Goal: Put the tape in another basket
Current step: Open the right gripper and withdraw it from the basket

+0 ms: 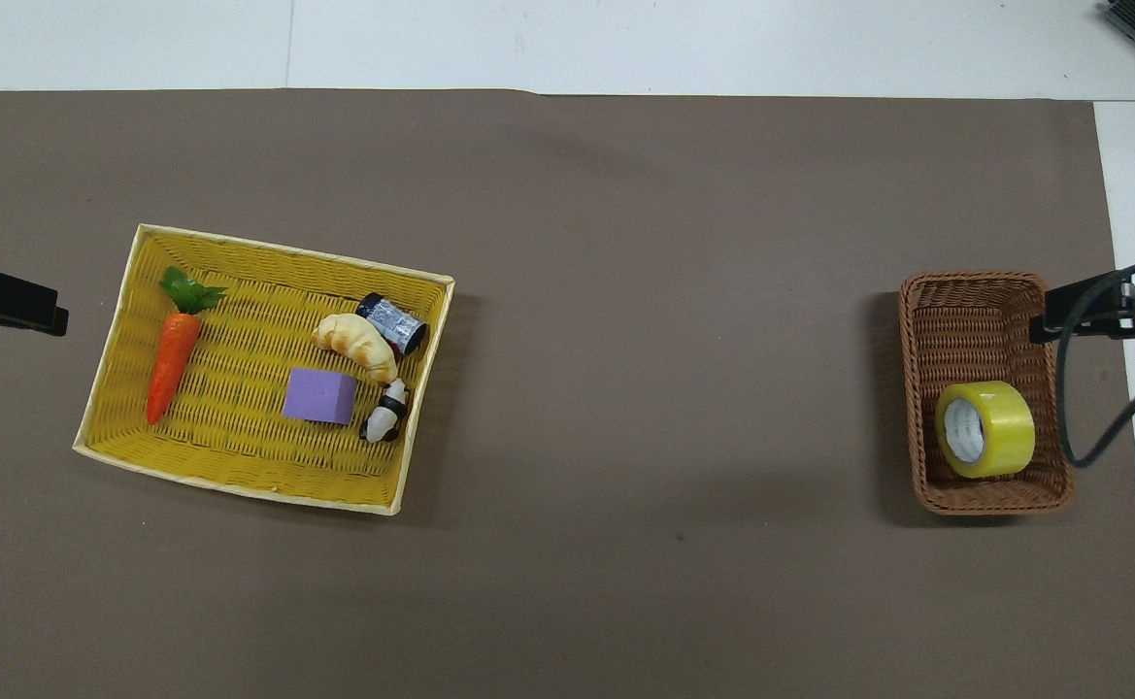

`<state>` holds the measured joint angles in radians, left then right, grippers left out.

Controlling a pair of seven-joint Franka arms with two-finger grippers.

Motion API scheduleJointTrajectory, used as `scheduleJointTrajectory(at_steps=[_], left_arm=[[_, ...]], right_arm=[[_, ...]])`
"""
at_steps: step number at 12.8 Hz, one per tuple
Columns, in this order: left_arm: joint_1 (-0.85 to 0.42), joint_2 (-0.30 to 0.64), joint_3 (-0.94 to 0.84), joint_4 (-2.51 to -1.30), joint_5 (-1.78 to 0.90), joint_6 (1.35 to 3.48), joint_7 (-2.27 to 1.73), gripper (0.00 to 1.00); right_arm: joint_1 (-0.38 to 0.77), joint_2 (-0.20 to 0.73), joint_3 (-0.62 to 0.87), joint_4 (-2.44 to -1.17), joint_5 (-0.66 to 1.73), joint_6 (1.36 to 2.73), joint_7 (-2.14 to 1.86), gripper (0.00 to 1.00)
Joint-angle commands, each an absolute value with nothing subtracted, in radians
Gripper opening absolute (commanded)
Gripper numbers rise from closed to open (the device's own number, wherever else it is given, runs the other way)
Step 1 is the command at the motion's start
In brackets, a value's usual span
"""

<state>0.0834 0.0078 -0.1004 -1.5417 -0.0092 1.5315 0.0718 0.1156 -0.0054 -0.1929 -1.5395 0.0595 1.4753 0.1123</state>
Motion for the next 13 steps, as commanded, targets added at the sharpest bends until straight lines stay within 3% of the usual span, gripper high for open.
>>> scheduleJointTrajectory(at_steps=[1,4,8,13], left_arm=[[0.094,-0.009,-0.107,-1.557,0.005,1.523,0.080,1.00],[0.094,-0.009,-0.107,-1.557,0.005,1.523,0.081,1.00],[0.094,-0.009,-0.106,-1.557,0.006,1.523,0.080,1.00],[0.094,-0.009,-0.107,-1.557,0.006,1.523,0.081,1.00]], right_arm=[[0.109,0.005,-0.186,-1.461,0.014,1.381,0.130,1.00],[0.109,-0.067,-0.183,-1.534,0.015,1.396,0.117,1.00],[0.110,-0.078,-0.184,-1.555,0.005,1.431,0.060,1.00],[0.112,-0.064,-0.181,-1.468,-0.055,1.410,-0.034,1.00]])
